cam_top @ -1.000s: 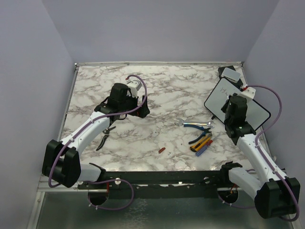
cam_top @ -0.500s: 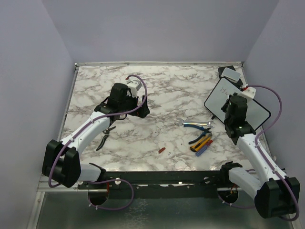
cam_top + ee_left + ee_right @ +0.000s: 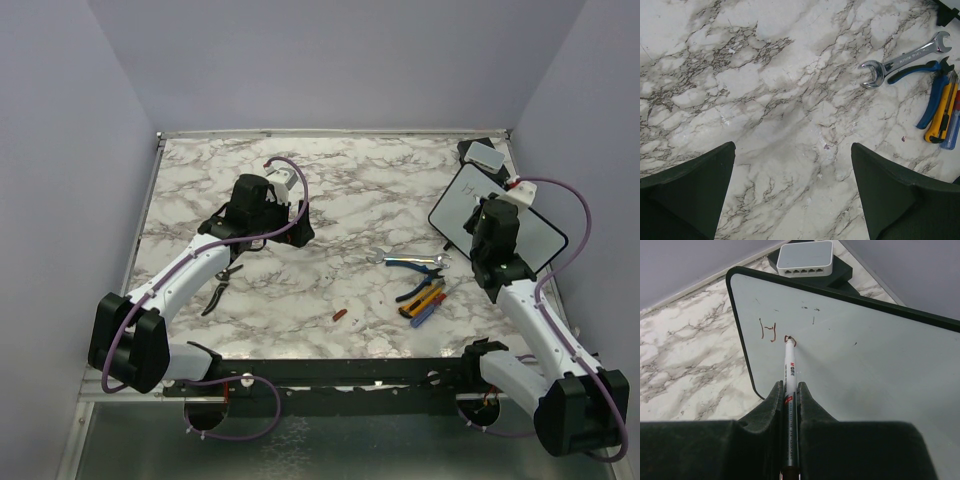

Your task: Write a sentence on the whiteboard

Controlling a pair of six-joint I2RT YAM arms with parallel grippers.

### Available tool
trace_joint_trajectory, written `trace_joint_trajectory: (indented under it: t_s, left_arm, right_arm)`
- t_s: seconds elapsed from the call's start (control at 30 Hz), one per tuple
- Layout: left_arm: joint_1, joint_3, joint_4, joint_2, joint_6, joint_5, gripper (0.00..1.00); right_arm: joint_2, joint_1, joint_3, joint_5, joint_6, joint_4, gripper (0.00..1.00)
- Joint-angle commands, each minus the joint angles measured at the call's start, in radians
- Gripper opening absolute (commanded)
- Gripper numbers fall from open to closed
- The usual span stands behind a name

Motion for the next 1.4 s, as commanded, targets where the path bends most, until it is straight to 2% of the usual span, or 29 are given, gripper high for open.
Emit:
trace_joint_trajectory:
  t_s: [0.0, 0.43, 0.93, 1.37]
  left_arm:
    - [-0.005, -0.011, 0.016, -0.021, 0.008, 0.025, 0.99]
    - [-0.006, -0.012, 0.017, -0.021, 0.008, 0.025, 0.99]
    - [-0.008, -0.012, 0.017, -0.020, 0.007, 0.025, 0.99]
    - [-0.009, -0.012, 0.017, -0.025, 0.008, 0.025, 0.99]
  right_arm:
    - [0.021, -0.008, 0.020, -0.010, -0.012, 0.021, 0.00]
    - [-0.093, -0.009, 0.005, -0.029, -0.011, -0.029, 0.00]
    - [-0.028, -0.008, 0.017, 0.068, 0.009, -0.036, 0.00]
    - [0.011, -0.008, 0.008, 0.018, 0.042, -0.097, 0.00]
